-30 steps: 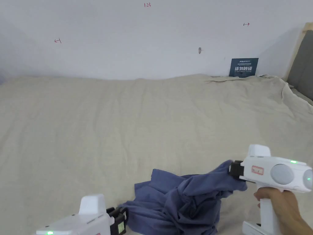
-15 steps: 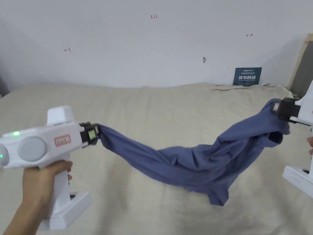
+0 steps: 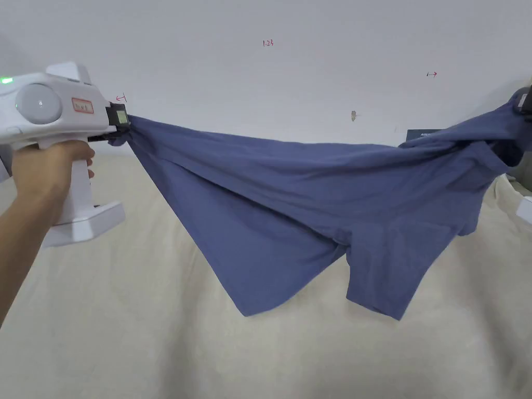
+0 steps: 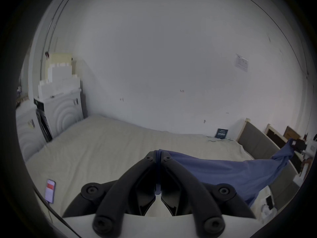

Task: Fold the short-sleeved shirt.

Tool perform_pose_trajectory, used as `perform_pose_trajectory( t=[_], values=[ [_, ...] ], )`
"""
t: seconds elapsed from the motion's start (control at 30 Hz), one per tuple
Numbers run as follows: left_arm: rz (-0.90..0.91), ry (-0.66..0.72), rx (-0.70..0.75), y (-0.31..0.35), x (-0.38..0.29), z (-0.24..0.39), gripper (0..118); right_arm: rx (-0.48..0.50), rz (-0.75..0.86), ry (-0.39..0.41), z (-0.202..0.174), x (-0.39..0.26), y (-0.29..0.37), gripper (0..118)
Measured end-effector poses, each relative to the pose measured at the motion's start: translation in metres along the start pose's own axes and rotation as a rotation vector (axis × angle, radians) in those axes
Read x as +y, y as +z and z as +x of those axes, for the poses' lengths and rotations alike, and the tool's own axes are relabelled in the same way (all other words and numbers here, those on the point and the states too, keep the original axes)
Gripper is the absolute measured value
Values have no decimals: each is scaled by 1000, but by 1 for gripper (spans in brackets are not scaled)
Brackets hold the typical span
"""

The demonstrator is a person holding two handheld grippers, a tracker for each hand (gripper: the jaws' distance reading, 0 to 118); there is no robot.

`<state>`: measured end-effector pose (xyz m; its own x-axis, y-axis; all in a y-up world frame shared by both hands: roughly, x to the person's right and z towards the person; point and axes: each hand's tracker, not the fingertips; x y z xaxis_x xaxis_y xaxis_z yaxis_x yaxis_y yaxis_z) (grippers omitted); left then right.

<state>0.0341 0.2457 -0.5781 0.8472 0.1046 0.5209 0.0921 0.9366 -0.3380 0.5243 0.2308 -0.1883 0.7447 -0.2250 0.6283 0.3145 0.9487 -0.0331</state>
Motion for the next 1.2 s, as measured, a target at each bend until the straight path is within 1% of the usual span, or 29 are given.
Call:
perform_pose_trajectory(
  t=[0.03,0.2,0.4,0.43,0.57,0.63,0.77,0.87,0.93,1.13,1.2],
  values=[
    [7,-9,20,-3,7,0,1,1,5,-7,0,5,-5,6],
    [36,18,8,-13,20,-8,1,-8,26,-2,2,12,-17,6],
    [-2,-8,17,-29,-17,-16,1,0,-17,-1,6,-22,-25,7],
    [-14,-5,17,-31,-27,-18,1,1,-34,-4,5,-30,-41,6],
    [-101,18,4,-41,-77,-28,1,-9,-108,-27,10,-79,-49,6],
    [-148,35,-3,-43,-107,-32,1,-12,-145,-19,15,-108,-49,7],
    [-247,26,20,-41,-170,-39,1,-37,-249,-46,21,-168,-45,7],
    [-304,36,36,-35,-211,-49,1,-55,-305,-53,25,-209,-34,6],
    [-345,43,34,-24,-239,-55,1,-59,-342,-74,32,-234,-24,6],
    [-453,36,47,13,-310,-70,1,-89,-416,-108,45,-288,19,6],
    [-481,36,50,15,-334,-82,1,-105,-436,-120,48,-304,33,6]
  ],
)
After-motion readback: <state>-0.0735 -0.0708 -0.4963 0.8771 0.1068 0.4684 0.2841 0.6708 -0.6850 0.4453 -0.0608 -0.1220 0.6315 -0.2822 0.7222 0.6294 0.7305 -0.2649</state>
